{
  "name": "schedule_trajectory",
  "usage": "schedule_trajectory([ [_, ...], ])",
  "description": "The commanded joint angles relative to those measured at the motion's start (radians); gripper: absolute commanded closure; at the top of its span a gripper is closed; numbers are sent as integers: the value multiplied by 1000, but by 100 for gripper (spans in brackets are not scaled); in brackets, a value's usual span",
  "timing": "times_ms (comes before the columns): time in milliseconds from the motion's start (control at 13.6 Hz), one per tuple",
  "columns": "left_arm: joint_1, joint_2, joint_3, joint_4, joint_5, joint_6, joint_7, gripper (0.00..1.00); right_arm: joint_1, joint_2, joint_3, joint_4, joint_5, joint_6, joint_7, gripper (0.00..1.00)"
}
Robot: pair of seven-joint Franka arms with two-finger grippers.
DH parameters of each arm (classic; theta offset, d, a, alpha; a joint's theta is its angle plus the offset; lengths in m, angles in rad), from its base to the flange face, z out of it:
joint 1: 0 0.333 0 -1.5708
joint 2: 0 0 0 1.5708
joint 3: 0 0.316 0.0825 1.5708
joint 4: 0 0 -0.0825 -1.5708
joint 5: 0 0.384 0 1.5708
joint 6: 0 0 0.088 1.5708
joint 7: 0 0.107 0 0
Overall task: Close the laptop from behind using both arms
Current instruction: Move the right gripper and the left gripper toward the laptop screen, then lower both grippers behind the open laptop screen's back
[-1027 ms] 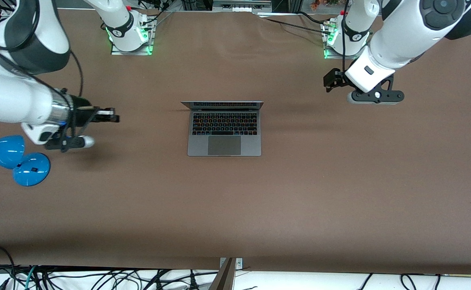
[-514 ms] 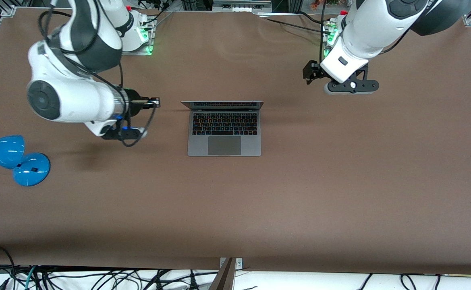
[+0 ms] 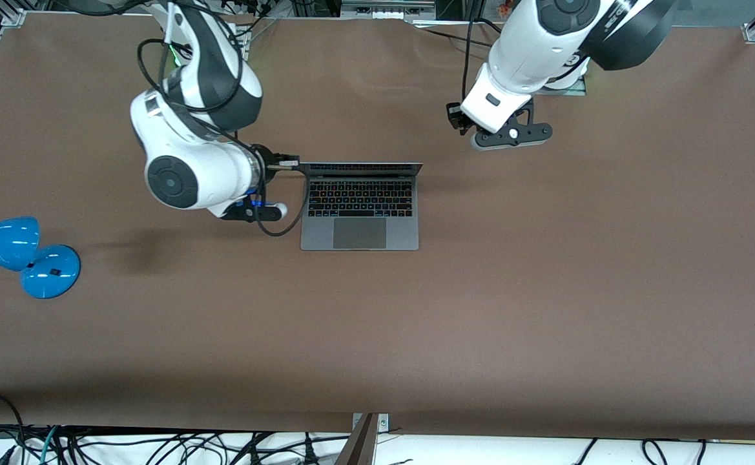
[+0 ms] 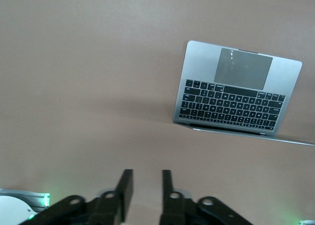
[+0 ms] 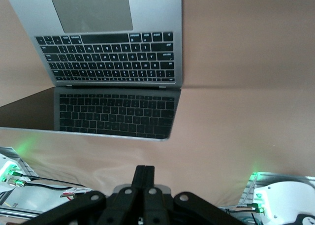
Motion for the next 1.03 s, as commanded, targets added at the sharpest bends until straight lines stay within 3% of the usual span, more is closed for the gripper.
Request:
schedule_trajectory([
  [0, -9, 46, -22, 15, -21, 19, -56, 100, 32, 23, -7, -2, 17, -11, 22, 100],
  [954, -58, 273, -48, 29, -27, 161, -205, 100, 75, 86, -10, 1, 2, -8, 16, 100],
])
